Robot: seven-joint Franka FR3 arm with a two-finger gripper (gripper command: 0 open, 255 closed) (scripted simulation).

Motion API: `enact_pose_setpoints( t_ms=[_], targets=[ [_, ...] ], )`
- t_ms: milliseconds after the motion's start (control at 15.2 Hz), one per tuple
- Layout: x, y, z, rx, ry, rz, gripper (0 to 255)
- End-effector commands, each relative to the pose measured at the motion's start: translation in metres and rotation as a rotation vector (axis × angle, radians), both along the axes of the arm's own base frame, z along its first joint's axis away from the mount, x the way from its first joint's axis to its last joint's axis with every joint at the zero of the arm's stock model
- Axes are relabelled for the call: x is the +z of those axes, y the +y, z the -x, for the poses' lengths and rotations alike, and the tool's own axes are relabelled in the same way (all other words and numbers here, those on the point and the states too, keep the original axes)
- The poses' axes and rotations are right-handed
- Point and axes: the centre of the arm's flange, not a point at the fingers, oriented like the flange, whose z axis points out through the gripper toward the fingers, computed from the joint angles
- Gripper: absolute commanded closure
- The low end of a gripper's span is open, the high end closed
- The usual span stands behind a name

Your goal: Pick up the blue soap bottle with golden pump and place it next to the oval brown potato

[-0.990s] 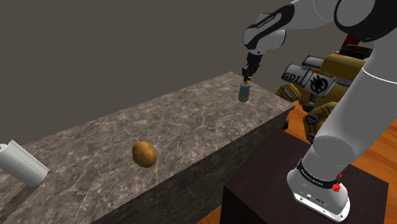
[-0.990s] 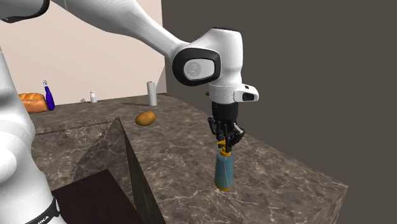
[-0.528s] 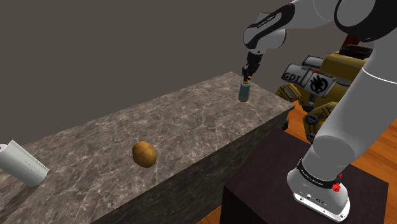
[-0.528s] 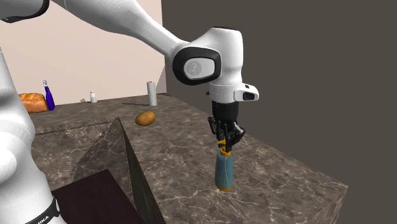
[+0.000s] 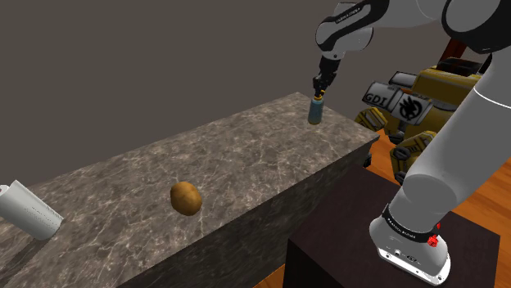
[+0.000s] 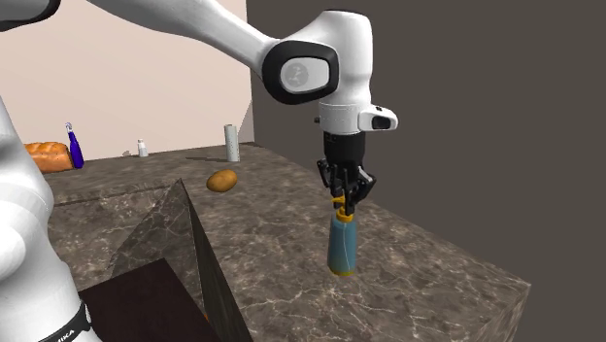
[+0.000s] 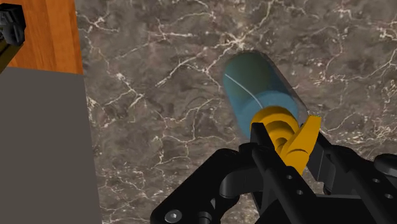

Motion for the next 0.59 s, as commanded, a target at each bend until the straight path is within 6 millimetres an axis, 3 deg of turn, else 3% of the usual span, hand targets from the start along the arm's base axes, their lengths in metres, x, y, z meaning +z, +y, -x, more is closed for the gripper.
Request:
enact_pose_setpoints(
  t_ms=[0,528],
  targets=[
    [0.01,0.0,-0.001,0.0,0.0,0.0,255],
    [0.052,0.0,-0.001,0.0,0.0,0.0,255]
  ],
)
